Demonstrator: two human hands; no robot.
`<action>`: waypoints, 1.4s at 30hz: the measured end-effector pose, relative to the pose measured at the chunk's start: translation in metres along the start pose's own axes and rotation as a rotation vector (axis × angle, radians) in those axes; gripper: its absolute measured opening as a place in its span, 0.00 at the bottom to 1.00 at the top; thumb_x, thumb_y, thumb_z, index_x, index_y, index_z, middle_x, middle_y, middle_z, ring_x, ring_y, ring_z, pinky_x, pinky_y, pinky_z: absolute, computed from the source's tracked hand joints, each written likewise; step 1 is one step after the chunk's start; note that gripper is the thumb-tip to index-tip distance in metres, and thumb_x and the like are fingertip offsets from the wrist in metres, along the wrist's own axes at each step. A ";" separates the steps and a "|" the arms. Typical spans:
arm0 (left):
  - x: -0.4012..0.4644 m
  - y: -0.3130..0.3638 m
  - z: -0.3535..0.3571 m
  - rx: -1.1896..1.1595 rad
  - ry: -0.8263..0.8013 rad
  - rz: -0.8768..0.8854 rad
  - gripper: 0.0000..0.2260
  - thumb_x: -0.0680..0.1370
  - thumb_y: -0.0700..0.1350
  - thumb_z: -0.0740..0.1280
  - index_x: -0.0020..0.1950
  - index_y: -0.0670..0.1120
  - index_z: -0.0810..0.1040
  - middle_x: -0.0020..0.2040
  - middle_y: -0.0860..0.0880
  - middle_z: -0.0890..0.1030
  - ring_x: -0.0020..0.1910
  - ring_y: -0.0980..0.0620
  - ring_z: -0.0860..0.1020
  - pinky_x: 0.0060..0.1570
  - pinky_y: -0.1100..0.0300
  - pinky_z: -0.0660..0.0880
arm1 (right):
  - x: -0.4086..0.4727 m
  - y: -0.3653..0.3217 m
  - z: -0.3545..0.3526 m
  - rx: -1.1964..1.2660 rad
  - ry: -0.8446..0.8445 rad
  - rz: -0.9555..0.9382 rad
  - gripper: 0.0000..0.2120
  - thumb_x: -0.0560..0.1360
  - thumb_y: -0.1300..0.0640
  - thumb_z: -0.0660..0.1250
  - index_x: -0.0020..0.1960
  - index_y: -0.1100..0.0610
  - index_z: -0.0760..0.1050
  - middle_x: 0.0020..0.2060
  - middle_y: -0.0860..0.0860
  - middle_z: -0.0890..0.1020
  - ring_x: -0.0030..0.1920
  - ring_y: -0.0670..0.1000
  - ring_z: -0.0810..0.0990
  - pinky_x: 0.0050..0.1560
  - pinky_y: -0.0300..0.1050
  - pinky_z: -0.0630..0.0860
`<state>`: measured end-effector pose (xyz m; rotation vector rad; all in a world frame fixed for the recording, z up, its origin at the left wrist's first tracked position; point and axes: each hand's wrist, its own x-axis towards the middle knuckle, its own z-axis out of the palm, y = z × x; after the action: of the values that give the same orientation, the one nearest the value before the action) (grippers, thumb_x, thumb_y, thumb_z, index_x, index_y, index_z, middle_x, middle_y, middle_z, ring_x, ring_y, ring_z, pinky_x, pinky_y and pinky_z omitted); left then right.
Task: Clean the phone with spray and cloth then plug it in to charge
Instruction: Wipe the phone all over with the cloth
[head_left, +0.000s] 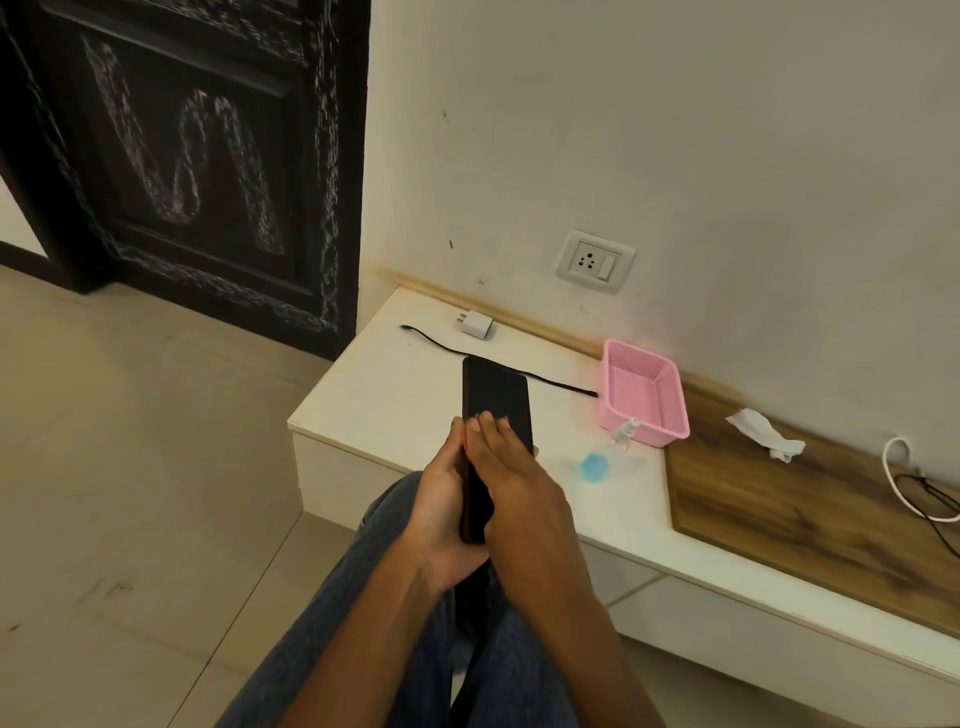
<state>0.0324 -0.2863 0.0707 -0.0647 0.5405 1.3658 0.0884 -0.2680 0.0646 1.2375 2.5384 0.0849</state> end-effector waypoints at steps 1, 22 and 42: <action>0.002 0.001 -0.002 0.025 0.014 -0.005 0.27 0.75 0.63 0.61 0.62 0.44 0.79 0.61 0.42 0.80 0.59 0.44 0.78 0.60 0.50 0.72 | -0.002 0.002 0.015 -0.298 -0.051 -0.049 0.21 0.77 0.51 0.56 0.68 0.56 0.70 0.70 0.57 0.68 0.69 0.59 0.67 0.65 0.58 0.64; 0.016 0.004 -0.011 0.055 -0.024 0.069 0.32 0.78 0.64 0.51 0.49 0.42 0.85 0.58 0.39 0.81 0.65 0.41 0.73 0.60 0.47 0.71 | -0.053 0.023 0.035 0.347 0.746 0.140 0.29 0.65 0.66 0.49 0.60 0.59 0.76 0.58 0.55 0.80 0.62 0.58 0.75 0.63 0.47 0.67; 0.014 -0.007 -0.004 0.230 -0.060 -0.010 0.28 0.78 0.64 0.54 0.66 0.47 0.76 0.61 0.42 0.80 0.60 0.45 0.78 0.58 0.51 0.74 | 0.000 0.066 -0.036 0.311 0.473 0.201 0.30 0.74 0.71 0.60 0.74 0.58 0.58 0.73 0.55 0.61 0.74 0.55 0.57 0.73 0.50 0.52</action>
<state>0.0396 -0.2762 0.0595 0.1599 0.6427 1.2841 0.1275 -0.2242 0.1110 1.7719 2.8932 0.0305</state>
